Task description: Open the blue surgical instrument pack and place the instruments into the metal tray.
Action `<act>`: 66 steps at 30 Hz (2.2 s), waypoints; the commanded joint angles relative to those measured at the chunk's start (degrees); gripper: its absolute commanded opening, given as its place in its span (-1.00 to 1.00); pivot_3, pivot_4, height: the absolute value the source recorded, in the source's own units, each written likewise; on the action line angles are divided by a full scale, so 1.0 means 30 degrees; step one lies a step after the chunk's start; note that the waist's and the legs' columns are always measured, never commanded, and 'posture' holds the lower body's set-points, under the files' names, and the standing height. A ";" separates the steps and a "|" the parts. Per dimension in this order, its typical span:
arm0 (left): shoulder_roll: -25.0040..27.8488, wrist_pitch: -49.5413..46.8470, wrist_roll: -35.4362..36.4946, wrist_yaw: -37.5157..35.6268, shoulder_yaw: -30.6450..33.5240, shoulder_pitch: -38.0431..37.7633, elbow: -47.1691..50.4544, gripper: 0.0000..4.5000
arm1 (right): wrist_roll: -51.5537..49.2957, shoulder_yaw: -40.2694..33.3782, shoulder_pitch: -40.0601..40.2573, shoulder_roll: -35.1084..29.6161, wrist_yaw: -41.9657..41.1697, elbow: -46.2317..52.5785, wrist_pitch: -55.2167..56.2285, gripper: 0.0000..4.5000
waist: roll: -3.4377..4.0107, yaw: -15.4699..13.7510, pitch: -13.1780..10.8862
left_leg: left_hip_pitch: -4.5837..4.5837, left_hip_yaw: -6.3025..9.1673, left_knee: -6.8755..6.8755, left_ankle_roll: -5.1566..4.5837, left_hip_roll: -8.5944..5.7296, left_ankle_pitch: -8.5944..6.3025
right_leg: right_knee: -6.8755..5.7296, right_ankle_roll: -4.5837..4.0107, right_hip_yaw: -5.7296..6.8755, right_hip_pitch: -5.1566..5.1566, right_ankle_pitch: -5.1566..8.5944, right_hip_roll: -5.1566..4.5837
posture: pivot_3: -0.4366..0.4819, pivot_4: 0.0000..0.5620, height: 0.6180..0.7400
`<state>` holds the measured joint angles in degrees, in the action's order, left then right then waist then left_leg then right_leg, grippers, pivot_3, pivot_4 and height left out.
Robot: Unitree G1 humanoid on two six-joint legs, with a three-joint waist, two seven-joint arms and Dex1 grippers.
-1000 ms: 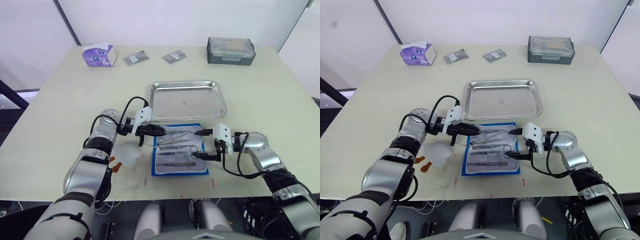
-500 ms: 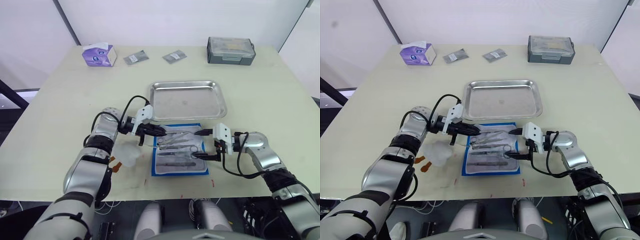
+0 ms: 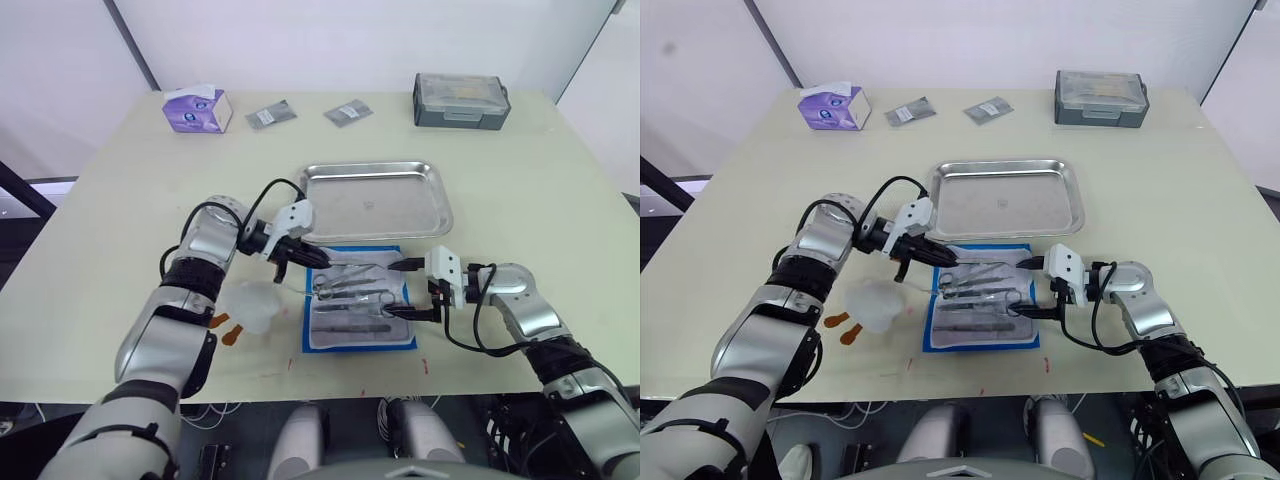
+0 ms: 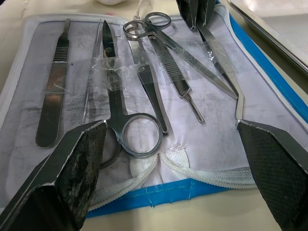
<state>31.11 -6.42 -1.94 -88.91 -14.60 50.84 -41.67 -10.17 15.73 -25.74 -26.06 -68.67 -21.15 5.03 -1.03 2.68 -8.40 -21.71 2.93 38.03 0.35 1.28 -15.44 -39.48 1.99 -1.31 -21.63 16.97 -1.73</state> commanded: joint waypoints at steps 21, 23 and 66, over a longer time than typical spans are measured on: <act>0.2475 -0.6651 0.0823 0.1706 0.0129 -0.1719 0.5993 -0.97 | 0.1888 0.1341 0.0805 0.0170 0.0501 -0.1156 -0.0869 1.00 | 0.0004 0.0068 -0.0004 | 0.0008 0.0059 -0.0016 0.0000 0.0009 0.0000 | 0.0007 -0.0008 -0.0008 -0.0001 0.0004 0.0009 | -0.05 -0.47 0.91; 0.2605 -0.7011 0.0961 0.1961 0.0132 -0.1849 0.6310 -0.97 | 0.1897 0.1342 0.0806 0.0197 0.0498 -0.1163 -0.0870 1.00 | 0.0003 0.0070 -0.0004 | 0.0008 0.0064 -0.0017 0.0000 0.0008 0.0000 | 0.0007 -0.0008 -0.0005 -0.0001 0.0004 0.0009 | -0.05 -0.47 0.91; 0.8477 -1.1277 0.5818 0.2171 0.2293 -0.5137 1.2650 -0.97 | 0.2018 0.1344 0.0716 0.0394 0.0344 -0.1474 -0.0626 1.00 | 0.0005 0.0220 -0.0021 | 0.0025 0.0089 -0.0082 0.0001 0.0011 0.0001 | 0.0016 -0.0034 0.0007 -0.0003 0.0019 0.0012 | -0.05 -0.47 0.91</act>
<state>55.03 -39.90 13.76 -81.40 -9.85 34.92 -5.66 -9.51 15.78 -25.77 -24.82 -68.52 -21.29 4.44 -1.01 3.34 -8.46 -21.64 3.20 37.78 0.35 1.31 -15.44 -39.43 1.89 -1.29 -21.64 17.03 -1.69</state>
